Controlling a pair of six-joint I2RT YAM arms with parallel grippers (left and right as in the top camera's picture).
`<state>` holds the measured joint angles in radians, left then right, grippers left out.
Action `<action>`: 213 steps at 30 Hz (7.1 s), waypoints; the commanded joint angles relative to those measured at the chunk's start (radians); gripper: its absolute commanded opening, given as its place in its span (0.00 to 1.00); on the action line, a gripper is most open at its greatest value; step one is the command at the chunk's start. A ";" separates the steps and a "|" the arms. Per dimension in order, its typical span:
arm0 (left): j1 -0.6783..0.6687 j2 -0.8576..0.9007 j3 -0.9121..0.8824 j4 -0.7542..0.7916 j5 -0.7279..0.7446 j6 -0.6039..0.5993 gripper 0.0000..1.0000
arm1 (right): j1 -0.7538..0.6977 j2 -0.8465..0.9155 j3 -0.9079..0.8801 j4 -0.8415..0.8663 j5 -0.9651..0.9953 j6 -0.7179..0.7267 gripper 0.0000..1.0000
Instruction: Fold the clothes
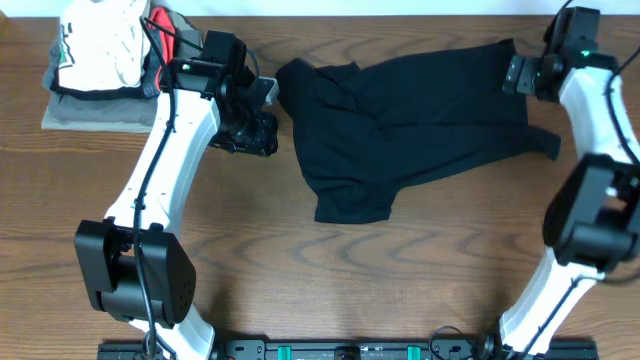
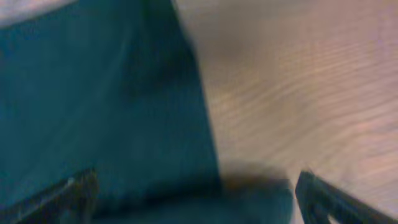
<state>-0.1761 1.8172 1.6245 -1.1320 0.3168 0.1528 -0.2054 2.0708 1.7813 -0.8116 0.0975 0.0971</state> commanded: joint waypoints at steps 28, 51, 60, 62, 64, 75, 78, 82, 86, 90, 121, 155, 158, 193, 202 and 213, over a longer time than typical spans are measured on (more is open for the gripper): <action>0.000 -0.016 -0.003 -0.003 0.012 -0.016 0.47 | -0.037 -0.159 -0.487 0.166 0.009 0.333 0.52; 0.000 -0.016 -0.003 -0.001 0.012 -0.016 0.47 | -0.037 -0.159 -0.659 0.566 0.045 0.341 0.14; 0.000 -0.016 -0.003 0.004 0.012 -0.017 0.47 | -0.038 -0.290 -0.659 0.268 0.023 0.351 0.01; 0.000 -0.016 -0.003 0.005 0.012 -0.016 0.47 | -0.045 -0.363 -0.659 0.166 0.035 0.351 0.01; 0.000 -0.016 -0.003 0.005 0.012 -0.016 0.47 | -0.057 -0.421 -0.659 0.083 0.046 0.351 0.01; 0.000 -0.016 -0.003 0.000 0.012 -0.016 0.47 | -0.106 -0.489 -0.680 -0.159 0.061 0.306 0.30; 0.000 -0.016 -0.003 -0.021 0.012 -0.015 0.47 | -0.106 -0.489 -0.681 -0.166 0.060 0.306 0.51; 0.000 -0.016 -0.003 -0.060 0.012 -0.015 0.47 | -0.106 -0.489 -0.680 -0.156 0.043 0.297 0.55; 0.000 -0.016 -0.017 -0.066 0.013 -0.015 0.45 | -0.099 -0.489 -0.680 -0.092 -0.051 0.224 0.57; -0.007 -0.013 -0.083 -0.062 0.064 0.008 0.41 | -0.077 -0.489 -0.680 -0.026 -0.107 0.173 0.59; -0.340 0.183 -0.326 0.338 -0.154 0.047 0.61 | -0.036 -0.489 -0.680 0.007 -0.102 0.122 0.61; -0.304 0.156 -0.302 -0.235 0.072 -0.331 0.06 | -0.036 -0.489 -0.680 0.050 -0.102 0.123 0.61; -0.307 0.156 -0.302 -0.275 0.113 -0.331 0.10 | -0.036 -0.489 -0.680 0.050 -0.102 0.123 0.61; -0.111 0.234 -0.150 0.821 -0.105 -0.188 0.33 | -0.014 -0.489 -0.680 0.089 -0.113 0.127 0.60; -0.107 0.381 -0.150 1.021 -0.105 -0.187 0.22 | 0.010 -0.489 -0.680 0.085 -0.113 0.126 0.60; -0.098 0.316 -0.149 0.724 -0.150 -0.188 0.22 | 0.010 -0.489 -0.680 0.092 -0.113 0.126 0.60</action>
<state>-0.2813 2.1628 1.4818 -0.3523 0.1932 -0.0475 -0.2127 1.5772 1.1038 -0.7231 -0.0120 0.2295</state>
